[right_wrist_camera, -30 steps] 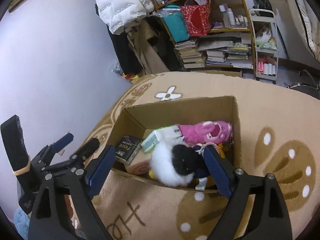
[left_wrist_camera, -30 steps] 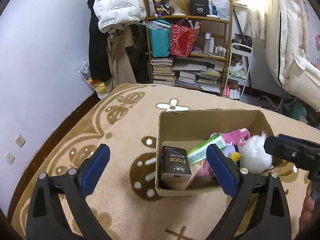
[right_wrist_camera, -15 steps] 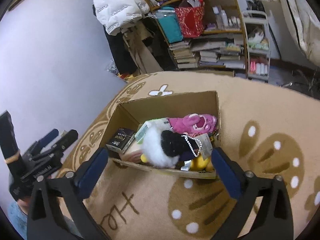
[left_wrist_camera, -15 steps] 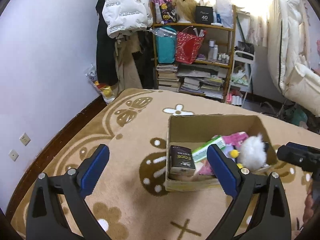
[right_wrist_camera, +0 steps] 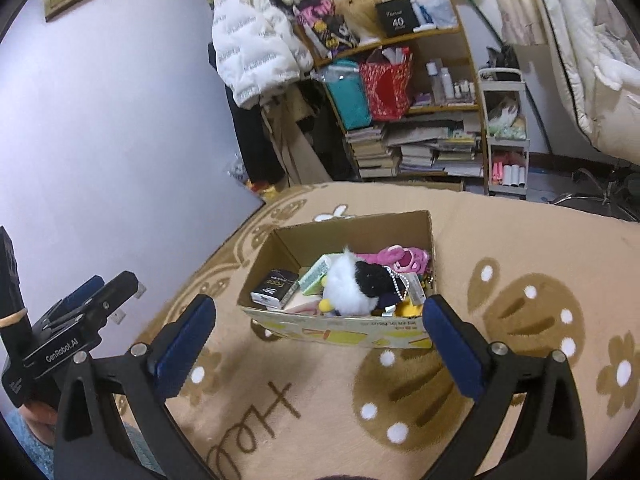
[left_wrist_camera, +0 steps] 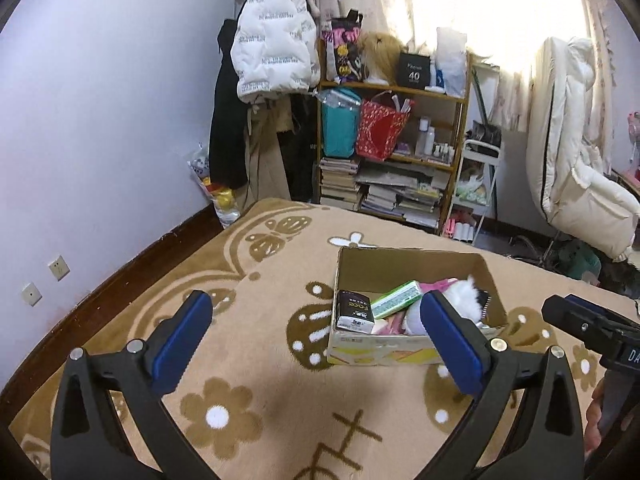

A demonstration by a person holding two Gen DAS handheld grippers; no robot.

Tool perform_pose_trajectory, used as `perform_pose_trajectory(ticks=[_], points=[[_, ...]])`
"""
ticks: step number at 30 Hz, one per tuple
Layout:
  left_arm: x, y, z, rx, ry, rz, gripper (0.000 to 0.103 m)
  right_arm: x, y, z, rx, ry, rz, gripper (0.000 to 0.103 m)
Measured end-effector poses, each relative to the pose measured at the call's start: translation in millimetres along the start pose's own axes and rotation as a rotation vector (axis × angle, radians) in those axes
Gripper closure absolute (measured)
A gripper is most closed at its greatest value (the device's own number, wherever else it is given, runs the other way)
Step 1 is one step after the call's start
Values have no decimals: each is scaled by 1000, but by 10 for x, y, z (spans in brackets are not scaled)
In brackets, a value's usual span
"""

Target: Organize soft objects

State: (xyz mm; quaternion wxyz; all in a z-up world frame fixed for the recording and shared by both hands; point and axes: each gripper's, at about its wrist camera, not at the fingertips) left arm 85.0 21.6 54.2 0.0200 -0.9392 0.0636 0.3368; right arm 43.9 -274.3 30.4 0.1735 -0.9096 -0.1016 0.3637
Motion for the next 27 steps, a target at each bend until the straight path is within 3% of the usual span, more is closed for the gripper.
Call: perform_pose_trajectory(ticks=[12, 27], points=[[-645, -11, 257, 16, 123, 6, 0, -504, -97, 294, -44, 162, 36, 0], [-683, 43, 639, 38, 188, -18, 0, -583, -39, 555, -117, 238, 101, 0]])
Point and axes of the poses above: each gripper's, at about its wrist camera, not at the fingertips, and x roughly the way its jaws point, y to its right, z to its underside, and after that the axes turned 5 degrees about -y, right-handed
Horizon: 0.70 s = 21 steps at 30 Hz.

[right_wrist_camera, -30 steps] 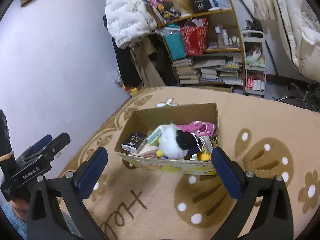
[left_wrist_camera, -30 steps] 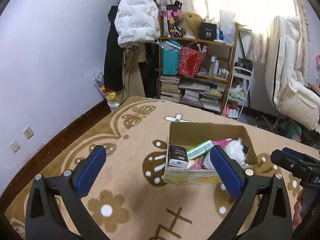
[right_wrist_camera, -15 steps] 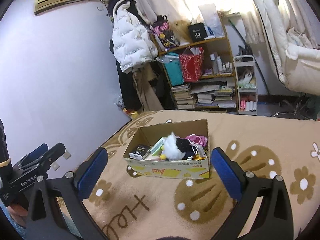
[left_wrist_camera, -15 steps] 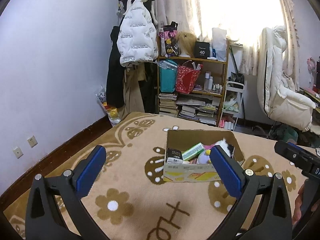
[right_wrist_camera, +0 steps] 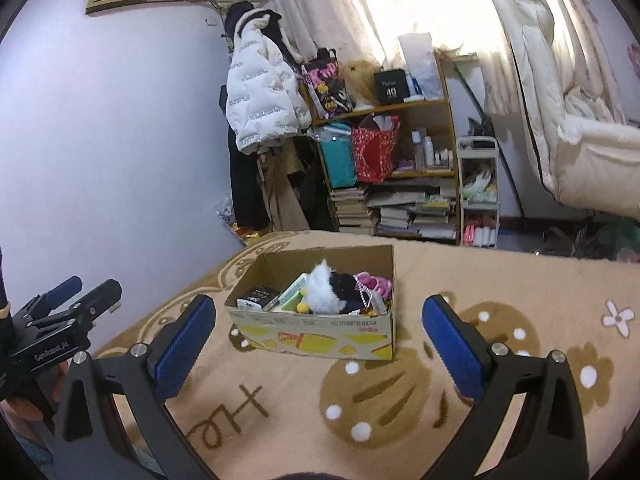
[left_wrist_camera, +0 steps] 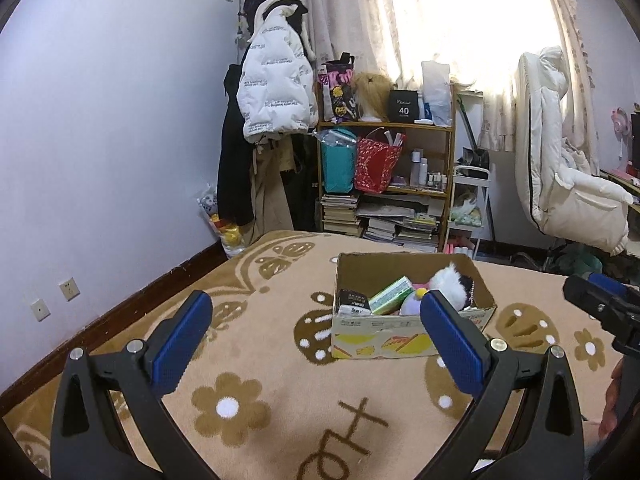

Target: Organize soft objects

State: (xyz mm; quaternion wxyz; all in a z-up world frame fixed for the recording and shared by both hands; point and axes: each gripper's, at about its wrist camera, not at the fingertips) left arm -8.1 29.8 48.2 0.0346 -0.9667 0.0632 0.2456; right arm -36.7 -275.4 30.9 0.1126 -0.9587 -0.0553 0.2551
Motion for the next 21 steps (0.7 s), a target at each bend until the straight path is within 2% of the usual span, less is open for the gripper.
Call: perform_pose_trajectory(ticks=[7, 9, 13, 21], points=[[67, -39, 37, -30, 1, 23, 0, 11, 7, 33, -13, 18, 19, 0], [92, -44, 63, -34, 0, 9, 0, 19, 9, 43, -19, 21, 29, 0], [97, -21, 63, -23, 15, 18, 0, 64, 26, 51, -16, 4, 36, 0], [188, 63, 102, 9, -14, 30, 0, 75, 97, 70, 19, -2, 38, 0]])
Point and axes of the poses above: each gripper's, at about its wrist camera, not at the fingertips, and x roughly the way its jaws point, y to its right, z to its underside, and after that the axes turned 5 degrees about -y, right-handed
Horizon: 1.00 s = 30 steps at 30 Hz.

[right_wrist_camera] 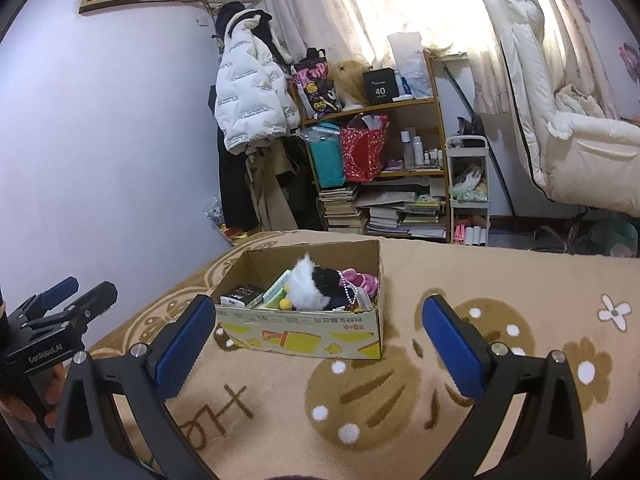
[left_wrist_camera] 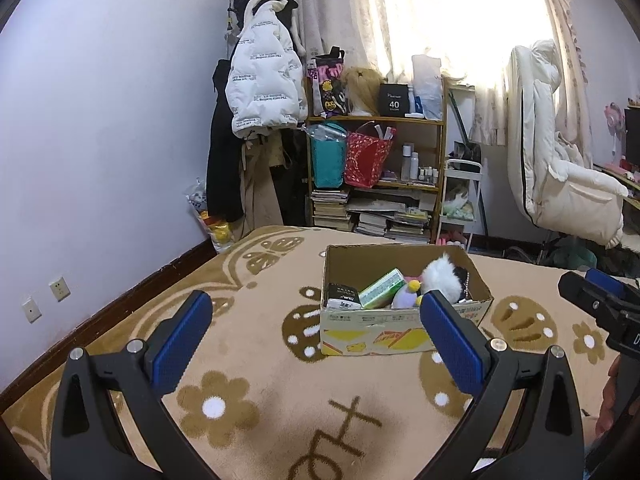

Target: Organize soft objects

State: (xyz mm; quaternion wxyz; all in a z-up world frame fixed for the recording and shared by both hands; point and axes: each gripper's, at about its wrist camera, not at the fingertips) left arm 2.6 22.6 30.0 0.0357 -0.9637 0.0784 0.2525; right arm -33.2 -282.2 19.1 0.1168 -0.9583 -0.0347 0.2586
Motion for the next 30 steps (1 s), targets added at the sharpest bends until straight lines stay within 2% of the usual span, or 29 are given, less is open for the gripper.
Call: perform_pose_trajectory(ticks=[10, 30], points=[[51, -34, 1, -14, -28, 0, 0, 85, 19, 16, 8, -32, 20, 0], [47, -24, 20, -13, -29, -26, 0, 97, -49, 30, -16, -44, 30, 0]])
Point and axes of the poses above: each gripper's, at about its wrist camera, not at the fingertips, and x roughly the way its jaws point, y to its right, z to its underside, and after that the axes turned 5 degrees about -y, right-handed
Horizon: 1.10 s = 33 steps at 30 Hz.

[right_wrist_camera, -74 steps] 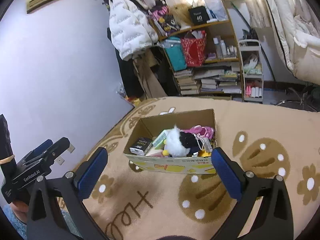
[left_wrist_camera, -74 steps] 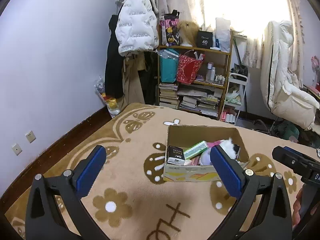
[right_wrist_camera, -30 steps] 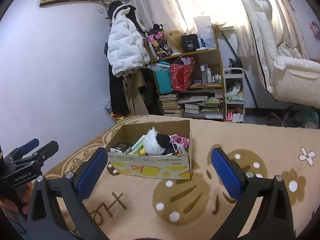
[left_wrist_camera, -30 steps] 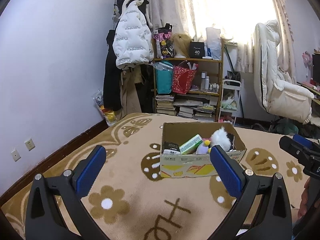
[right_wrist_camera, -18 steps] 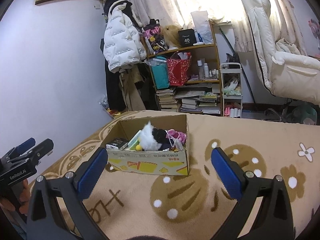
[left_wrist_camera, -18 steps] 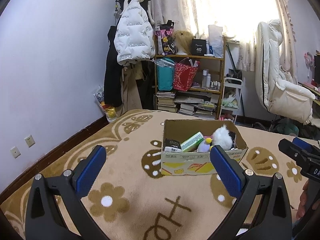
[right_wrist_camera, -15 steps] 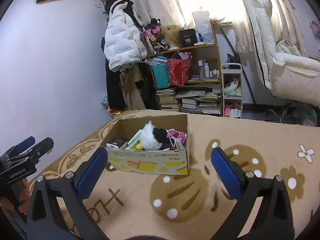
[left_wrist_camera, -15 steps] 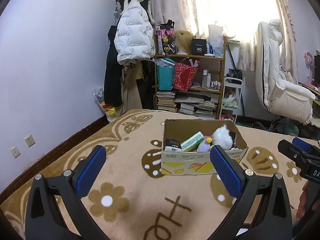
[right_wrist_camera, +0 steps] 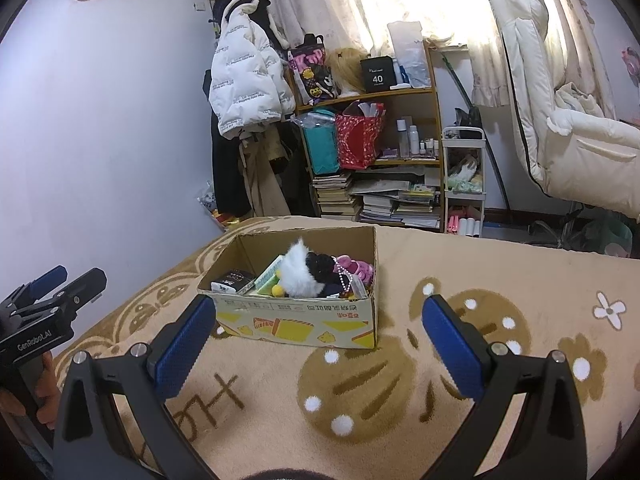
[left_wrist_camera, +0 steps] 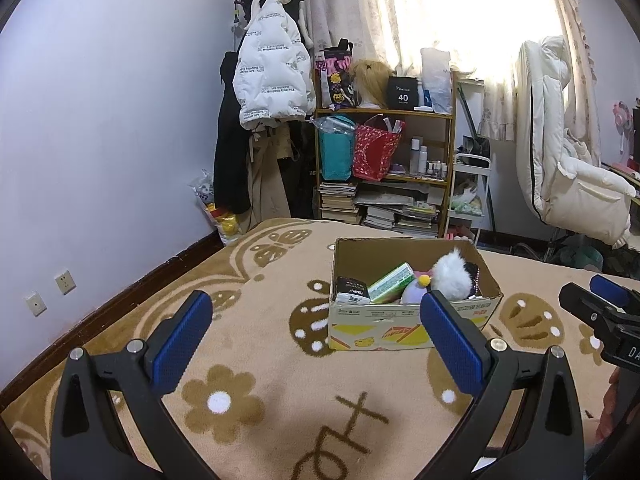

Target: Organize soft objects

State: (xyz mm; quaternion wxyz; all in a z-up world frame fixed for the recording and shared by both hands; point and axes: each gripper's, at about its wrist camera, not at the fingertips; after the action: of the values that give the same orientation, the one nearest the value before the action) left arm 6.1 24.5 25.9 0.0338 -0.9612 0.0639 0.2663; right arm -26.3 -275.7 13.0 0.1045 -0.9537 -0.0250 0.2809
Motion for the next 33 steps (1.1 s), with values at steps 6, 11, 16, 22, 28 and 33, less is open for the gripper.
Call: perform_pose_trajectory(ticks=[6, 11, 16, 22, 28, 33], points=[[-3, 11, -3, 3, 1, -9, 0, -1, 5, 6, -3, -1, -3, 0], [15, 6, -2, 5, -8, -3, 0, 4, 11, 1, -2, -3, -6, 0], [37, 3, -12, 6, -10, -1, 0, 4, 12, 0, -2, -6, -4, 0], [46, -2, -3, 10, -18, 0, 0, 7, 14, 4, -6, -4, -3, 0], [58, -5, -6, 11, -22, -1, 0, 3, 9, 4, 4, -6, 0, 0], [61, 0, -3, 12, -23, 0, 0, 10, 39, 10, 6, -8, -2, 0]])
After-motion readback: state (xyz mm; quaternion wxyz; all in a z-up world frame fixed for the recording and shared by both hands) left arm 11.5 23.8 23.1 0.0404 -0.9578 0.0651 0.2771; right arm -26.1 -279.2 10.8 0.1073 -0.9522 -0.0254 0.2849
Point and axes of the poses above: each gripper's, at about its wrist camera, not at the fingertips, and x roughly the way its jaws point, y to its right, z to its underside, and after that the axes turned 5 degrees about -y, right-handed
